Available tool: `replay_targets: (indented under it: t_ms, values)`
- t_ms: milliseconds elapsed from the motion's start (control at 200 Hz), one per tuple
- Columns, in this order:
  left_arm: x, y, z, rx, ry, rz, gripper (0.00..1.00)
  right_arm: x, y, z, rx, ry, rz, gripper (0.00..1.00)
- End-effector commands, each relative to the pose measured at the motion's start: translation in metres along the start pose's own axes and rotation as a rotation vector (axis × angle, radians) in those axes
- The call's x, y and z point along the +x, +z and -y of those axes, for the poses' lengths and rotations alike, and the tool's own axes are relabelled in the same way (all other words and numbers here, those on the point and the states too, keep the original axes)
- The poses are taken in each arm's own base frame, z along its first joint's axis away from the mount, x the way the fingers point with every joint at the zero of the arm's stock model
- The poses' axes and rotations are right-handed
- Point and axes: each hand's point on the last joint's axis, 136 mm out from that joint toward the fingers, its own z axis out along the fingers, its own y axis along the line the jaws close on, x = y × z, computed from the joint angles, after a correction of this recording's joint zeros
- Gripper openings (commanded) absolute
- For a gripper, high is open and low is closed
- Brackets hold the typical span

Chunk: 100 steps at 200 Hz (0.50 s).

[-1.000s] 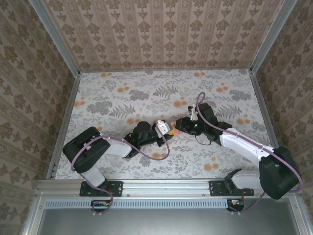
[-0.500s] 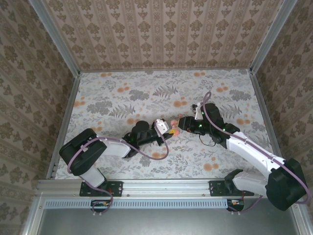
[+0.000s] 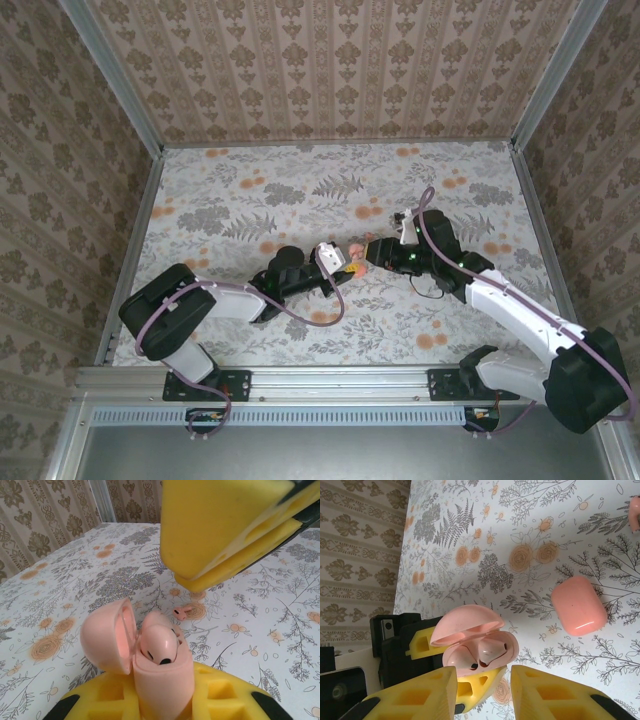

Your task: Insert the wireless bluetooth earbuds into the charging case

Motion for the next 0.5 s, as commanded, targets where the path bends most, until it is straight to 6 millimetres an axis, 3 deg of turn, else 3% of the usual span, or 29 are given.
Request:
replay_targets:
  t_ms: [0,210,495]
  values:
    - [-0.017,0.000,0.003,0.012,-0.012,0.041,0.09,-0.002,0.001,-0.009,-0.010,-0.016,-0.028,0.34]
    - [-0.017,0.000,0.003,0.011,-0.010,0.041,0.09,-0.004,0.008,-0.005,0.021,-0.012,-0.034,0.42]
    - [-0.017,0.000,0.003,0.008,-0.009,0.042,0.09,-0.001,0.014,-0.002,0.028,-0.010,-0.051,0.43]
